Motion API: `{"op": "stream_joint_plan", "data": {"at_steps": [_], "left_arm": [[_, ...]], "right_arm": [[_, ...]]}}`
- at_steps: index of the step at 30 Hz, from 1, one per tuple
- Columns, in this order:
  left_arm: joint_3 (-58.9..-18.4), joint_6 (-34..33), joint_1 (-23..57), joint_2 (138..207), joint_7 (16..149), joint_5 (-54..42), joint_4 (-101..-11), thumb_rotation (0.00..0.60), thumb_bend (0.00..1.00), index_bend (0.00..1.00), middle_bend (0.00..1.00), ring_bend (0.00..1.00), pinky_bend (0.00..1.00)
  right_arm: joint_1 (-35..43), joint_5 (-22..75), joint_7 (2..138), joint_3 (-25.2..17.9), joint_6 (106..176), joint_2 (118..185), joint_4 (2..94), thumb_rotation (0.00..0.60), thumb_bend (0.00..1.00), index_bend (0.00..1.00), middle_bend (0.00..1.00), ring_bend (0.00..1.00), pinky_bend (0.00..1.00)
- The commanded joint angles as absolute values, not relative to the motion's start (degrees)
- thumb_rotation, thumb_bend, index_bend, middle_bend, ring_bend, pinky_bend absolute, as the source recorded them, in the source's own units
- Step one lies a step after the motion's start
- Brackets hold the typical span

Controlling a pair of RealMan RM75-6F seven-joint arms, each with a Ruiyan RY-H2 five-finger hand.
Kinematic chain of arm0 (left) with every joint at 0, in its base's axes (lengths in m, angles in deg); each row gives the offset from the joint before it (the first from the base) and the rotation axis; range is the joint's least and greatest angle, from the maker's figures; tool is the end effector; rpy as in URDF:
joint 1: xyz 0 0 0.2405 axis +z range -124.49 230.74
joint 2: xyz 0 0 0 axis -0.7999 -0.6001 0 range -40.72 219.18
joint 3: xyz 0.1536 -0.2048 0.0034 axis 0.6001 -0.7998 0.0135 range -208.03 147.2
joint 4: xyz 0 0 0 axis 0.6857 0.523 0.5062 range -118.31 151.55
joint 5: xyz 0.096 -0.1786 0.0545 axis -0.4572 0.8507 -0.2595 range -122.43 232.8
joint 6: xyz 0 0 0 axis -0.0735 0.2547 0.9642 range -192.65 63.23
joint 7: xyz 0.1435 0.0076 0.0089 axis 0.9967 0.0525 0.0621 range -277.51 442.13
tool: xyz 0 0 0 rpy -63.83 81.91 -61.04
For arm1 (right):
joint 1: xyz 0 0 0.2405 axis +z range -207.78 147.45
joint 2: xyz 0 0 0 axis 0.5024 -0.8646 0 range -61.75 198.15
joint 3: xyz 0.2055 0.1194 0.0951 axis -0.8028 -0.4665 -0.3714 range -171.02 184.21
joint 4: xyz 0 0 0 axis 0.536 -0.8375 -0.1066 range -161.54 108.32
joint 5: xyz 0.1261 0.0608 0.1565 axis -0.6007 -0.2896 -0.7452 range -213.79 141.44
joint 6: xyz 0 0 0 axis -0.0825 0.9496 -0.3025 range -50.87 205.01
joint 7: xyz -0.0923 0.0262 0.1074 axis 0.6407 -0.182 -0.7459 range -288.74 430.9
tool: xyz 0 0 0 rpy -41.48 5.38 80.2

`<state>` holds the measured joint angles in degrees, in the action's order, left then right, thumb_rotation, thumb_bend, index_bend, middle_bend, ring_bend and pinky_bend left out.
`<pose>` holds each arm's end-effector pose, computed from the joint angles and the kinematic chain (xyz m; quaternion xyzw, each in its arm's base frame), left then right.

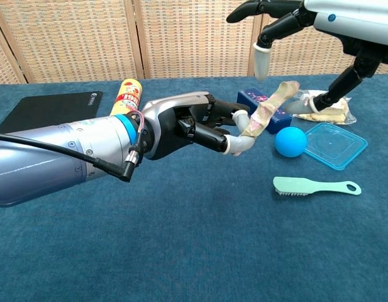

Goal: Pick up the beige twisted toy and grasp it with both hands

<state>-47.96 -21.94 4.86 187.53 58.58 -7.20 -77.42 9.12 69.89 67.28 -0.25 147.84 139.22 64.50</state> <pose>-0.0240 0.2950 -0.0739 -0.5604 -0.6863 -0.4626 0.0304 -0.1149 -0.3011 0.0836 0.7860 -0.1639 0.5268 0.2789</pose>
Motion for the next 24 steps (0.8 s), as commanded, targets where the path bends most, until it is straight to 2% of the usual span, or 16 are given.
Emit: {"op": "stream_joint_plan", "data": {"at_steps": [1,24], "left_arm": [[-47.94,-22.04,4.85,187.55,58.59,-7.19,-77.41,0.6,0.54,0.75,0.0,0.0,0.0],[-47.96,-22.18,4.78,187.2,60.04,-6.38,-78.15,0.6,0.54,0.75,0.0,0.0,0.0]], "right_arm": [[9.26,69.66,67.04,-0.1,148.05,139.45,64.7,0.6,0.37,0.51,0.15,0.0,0.0],[10.51,69.11,68.61,1.3,147.29,139.75,65.32,0.6,0.52,0.53,0.16,0.0,0.0]]}}
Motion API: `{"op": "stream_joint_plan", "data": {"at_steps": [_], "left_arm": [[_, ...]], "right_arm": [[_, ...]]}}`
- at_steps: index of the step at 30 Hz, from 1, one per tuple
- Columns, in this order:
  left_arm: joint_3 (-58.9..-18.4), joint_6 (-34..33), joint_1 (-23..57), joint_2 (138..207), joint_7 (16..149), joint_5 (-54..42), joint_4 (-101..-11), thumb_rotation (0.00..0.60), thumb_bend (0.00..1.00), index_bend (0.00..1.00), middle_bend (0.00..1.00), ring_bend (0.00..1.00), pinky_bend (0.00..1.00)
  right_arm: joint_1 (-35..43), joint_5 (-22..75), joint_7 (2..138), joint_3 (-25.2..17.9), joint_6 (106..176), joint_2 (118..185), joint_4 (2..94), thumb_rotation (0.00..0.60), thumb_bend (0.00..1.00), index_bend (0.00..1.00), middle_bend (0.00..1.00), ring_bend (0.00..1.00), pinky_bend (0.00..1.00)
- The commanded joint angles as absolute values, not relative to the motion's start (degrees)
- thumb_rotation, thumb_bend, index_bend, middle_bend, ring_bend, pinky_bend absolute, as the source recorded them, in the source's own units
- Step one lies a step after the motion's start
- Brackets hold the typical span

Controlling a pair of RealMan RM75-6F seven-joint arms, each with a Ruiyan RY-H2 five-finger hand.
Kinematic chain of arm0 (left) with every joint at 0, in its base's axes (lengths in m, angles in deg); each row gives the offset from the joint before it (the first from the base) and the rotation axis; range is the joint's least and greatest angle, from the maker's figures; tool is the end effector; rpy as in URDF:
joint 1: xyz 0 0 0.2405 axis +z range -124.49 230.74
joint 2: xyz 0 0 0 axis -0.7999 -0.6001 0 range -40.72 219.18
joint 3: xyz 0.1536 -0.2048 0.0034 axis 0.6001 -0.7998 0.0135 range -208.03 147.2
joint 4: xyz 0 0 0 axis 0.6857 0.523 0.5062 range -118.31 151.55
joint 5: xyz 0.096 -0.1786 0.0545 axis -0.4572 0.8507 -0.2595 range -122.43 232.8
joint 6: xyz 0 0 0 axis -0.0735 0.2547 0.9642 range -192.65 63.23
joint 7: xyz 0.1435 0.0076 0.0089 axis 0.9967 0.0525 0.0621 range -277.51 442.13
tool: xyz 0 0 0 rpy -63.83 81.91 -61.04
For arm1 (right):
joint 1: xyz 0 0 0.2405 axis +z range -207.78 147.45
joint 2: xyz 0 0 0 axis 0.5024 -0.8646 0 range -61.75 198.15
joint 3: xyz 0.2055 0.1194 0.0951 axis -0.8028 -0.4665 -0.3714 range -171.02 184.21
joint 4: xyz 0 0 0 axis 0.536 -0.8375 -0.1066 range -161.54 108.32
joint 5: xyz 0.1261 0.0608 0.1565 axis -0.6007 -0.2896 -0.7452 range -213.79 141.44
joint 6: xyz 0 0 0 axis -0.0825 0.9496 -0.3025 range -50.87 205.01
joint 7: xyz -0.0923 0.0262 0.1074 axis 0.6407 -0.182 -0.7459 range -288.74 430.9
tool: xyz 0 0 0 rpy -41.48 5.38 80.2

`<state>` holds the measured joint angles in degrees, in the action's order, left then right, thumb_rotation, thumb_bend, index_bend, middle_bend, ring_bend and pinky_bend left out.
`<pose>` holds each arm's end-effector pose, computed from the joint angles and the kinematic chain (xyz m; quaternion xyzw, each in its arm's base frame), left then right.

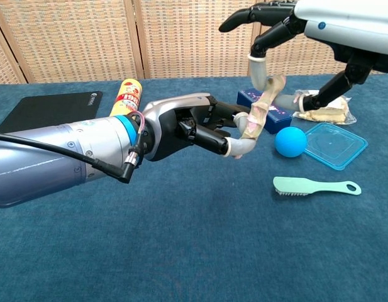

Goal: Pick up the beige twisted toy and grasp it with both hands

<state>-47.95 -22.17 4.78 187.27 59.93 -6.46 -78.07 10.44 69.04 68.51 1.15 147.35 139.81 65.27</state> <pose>-0.0232 0.2935 -0.0735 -0.5658 -0.6843 -0.4588 0.0323 -0.1105 -0.2983 0.0760 0.7926 -0.1648 0.5210 0.2706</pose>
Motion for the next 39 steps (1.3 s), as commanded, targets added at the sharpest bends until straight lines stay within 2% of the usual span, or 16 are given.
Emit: {"op": "stream_joint_plan", "data": {"at_steps": [1,8,16,39], "left_arm": [[-47.97,-22.17,4.77,187.17,60.12,-6.33,-78.19,0.6,0.54,0.75,0.0,0.0,0.0],[-48.03,-22.07,4.69,186.98,60.67,-6.13,-78.62,0.6,0.54,0.75,0.0,0.0,0.0],[-47.94,-22.08,4.66,187.16,60.95,-5.8,-78.59,0.6,0.54,0.75,0.0,0.0,0.0],[-48.14,-22.14,5.1,187.18,60.17,-5.69,-77.33,0.6,0.56,0.75,0.0,0.0,0.0]], "right_arm": [[10.55,69.13,68.67,1.38,147.27,139.71,65.36,0.6,0.53,0.53,0.17,0.0,0.0],[10.79,69.11,69.09,1.7,147.06,139.4,65.77,0.6,0.6,0.55,0.17,0.0,0.0],[10.71,69.01,68.93,1.91,147.91,139.88,65.39,0.6,0.6,0.71,0.19,0.0,0.0],[10.16,68.61,68.52,2.02,150.12,140.05,63.86,0.6,0.6,0.74,0.2,0.0,0.0]]}}
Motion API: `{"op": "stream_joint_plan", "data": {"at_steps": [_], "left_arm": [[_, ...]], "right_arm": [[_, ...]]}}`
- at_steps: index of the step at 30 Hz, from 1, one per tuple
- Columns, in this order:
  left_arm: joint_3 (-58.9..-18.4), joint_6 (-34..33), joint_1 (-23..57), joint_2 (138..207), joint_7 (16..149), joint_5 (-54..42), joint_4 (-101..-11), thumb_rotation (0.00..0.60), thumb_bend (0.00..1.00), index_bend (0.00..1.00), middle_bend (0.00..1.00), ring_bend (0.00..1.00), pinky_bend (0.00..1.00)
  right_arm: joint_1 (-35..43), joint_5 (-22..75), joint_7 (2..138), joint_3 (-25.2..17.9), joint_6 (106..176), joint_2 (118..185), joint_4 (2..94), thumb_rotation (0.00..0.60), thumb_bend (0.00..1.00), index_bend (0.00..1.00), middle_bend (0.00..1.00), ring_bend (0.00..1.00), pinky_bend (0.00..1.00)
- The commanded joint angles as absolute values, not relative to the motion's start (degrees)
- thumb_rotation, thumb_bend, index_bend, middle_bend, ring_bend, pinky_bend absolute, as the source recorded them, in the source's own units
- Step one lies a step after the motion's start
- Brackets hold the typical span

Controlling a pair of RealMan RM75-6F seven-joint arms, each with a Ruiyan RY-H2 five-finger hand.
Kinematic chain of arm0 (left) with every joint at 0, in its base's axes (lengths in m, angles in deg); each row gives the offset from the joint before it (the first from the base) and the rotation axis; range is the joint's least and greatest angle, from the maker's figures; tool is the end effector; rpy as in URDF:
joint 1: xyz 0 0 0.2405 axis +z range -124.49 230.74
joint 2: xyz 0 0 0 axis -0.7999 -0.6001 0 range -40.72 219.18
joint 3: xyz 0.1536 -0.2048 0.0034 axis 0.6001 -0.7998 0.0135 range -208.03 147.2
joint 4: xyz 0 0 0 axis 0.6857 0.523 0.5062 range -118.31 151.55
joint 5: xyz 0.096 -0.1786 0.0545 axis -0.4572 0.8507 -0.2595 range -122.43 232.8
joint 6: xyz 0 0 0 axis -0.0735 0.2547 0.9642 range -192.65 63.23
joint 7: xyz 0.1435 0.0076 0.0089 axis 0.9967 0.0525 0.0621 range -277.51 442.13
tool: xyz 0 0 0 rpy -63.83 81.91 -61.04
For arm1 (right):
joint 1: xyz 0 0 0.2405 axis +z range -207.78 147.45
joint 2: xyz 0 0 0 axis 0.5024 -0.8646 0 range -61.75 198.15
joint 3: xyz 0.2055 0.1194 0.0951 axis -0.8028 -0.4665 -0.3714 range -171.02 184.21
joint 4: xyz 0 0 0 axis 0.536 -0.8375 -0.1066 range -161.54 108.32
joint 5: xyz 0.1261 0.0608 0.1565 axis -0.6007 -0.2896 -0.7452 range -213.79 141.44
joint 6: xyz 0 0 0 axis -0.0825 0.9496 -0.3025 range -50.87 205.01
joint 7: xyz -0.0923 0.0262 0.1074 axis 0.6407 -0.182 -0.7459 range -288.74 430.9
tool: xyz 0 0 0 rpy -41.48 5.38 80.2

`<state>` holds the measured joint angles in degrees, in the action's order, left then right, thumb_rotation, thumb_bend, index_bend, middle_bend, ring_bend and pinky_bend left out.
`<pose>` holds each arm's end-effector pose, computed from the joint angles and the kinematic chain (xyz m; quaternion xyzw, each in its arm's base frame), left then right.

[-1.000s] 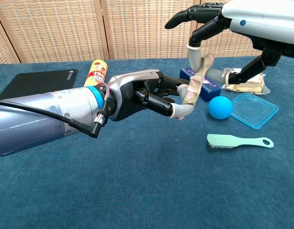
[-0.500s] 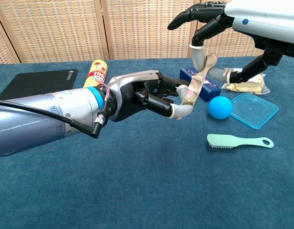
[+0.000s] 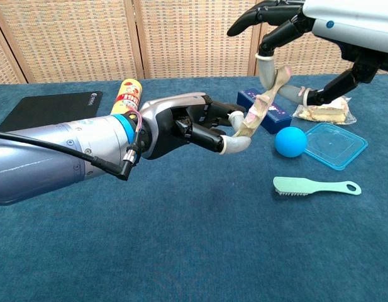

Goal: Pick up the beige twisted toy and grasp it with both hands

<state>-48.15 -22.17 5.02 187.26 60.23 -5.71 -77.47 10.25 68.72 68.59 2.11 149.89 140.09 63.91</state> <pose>-0.0272 0.2970 -0.0735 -0.5615 -0.6873 -0.4589 0.0408 -0.1163 -0.2990 0.0792 0.7858 -0.1604 0.5274 0.2804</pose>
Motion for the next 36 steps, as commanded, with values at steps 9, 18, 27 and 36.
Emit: {"op": "stream_joint_plan", "data": {"at_steps": [9,18,27,36], "left_arm": [[-47.73,-22.32,6.5,185.24,58.55,-6.64,-76.58,0.6,0.57,0.76,0.0,0.0,0.0],[-47.5,-22.55,7.85,183.11,56.63,-7.58,-76.02,0.6,0.57,0.76,0.0,0.0,0.0],[-47.02,-22.67,9.89,179.82,53.96,-8.91,-74.71,0.6,0.57,0.76,0.0,0.0,0.0],[-46.99,-22.73,12.56,175.11,49.64,-10.37,-72.69,0.6,0.57,0.76,0.0,0.0,0.0]], "right_arm": [[9.44,67.94,67.18,1.57,151.96,139.23,63.44,0.6,0.59,0.74,0.2,0.0,0.0],[8.63,67.4,66.67,1.64,152.9,138.34,62.39,0.6,0.59,0.74,0.2,0.0,0.0],[7.69,65.88,65.87,1.24,153.71,137.41,60.26,0.6,0.59,0.74,0.2,0.0,0.0],[7.07,64.25,64.92,0.5,154.27,136.8,57.82,0.6,0.59,0.74,0.2,0.0,0.0]]}}
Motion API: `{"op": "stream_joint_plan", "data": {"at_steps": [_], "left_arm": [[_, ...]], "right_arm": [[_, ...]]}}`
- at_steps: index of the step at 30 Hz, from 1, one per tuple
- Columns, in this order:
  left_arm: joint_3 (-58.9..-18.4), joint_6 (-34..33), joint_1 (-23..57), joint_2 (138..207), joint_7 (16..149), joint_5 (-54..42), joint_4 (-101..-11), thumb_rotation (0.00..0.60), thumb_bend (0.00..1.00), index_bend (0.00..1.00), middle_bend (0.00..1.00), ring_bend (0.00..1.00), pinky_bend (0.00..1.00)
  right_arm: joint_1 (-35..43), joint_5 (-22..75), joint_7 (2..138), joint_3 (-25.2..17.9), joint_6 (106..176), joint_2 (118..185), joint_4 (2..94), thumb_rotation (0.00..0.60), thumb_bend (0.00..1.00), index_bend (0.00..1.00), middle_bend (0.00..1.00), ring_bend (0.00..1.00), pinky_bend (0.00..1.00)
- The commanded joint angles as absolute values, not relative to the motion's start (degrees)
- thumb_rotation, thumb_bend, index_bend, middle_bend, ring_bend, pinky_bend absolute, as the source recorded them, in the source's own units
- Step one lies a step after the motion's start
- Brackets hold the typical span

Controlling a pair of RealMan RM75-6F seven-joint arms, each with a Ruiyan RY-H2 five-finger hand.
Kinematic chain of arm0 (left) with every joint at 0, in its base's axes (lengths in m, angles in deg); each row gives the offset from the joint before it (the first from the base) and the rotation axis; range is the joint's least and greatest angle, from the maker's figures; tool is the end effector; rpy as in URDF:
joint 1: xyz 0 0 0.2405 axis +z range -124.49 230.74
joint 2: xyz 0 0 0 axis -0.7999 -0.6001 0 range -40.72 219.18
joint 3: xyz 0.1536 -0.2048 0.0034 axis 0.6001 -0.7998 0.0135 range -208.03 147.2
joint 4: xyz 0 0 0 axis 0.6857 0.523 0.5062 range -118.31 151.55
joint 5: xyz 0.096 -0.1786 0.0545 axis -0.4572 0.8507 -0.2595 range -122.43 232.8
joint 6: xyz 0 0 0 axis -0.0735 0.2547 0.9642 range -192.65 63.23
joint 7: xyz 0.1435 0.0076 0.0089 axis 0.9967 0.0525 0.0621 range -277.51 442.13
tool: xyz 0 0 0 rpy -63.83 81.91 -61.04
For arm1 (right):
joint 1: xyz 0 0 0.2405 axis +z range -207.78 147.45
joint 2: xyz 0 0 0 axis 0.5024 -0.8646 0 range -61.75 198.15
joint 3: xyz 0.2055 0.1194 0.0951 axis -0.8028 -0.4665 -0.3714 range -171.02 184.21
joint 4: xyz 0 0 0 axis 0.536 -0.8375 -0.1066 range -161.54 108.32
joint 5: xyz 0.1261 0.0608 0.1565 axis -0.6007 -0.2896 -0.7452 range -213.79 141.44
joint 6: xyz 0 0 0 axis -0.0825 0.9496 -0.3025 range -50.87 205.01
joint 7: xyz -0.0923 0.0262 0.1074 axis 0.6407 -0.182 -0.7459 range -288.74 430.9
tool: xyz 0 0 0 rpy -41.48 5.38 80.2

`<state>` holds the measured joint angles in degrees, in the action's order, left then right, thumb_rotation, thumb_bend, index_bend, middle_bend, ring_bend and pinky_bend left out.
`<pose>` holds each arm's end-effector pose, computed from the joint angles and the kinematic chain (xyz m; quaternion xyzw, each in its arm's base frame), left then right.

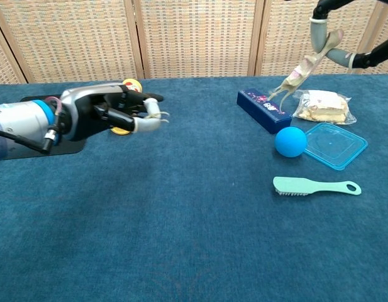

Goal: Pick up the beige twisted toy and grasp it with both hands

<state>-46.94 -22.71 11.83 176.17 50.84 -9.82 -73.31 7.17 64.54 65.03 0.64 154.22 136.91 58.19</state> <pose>-0.1194 0.3362 -0.0221 -0.5228 -0.6990 -0.4667 0.1426 -0.1539 -0.3217 0.1197 0.7515 -0.1685 0.5274 0.3588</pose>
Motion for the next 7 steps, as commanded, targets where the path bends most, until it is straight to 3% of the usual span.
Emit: {"op": "stream_joint_plan", "data": {"at_steps": [1,7], "left_arm": [[-47.06,-22.73,12.88,174.51,49.02,-10.54,-72.33,0.6,0.57,0.76,0.0,0.0,0.0],[-47.17,-22.46,14.4,171.44,46.03,-12.21,-70.42,0.6,0.57,0.76,0.0,0.0,0.0]], "right_arm": [[7.05,64.11,64.89,0.44,154.22,136.71,57.59,0.6,0.59,0.74,0.2,0.0,0.0],[6.96,63.86,65.46,0.14,154.26,136.03,56.56,0.6,0.59,0.74,0.2,0.0,0.0]]}}
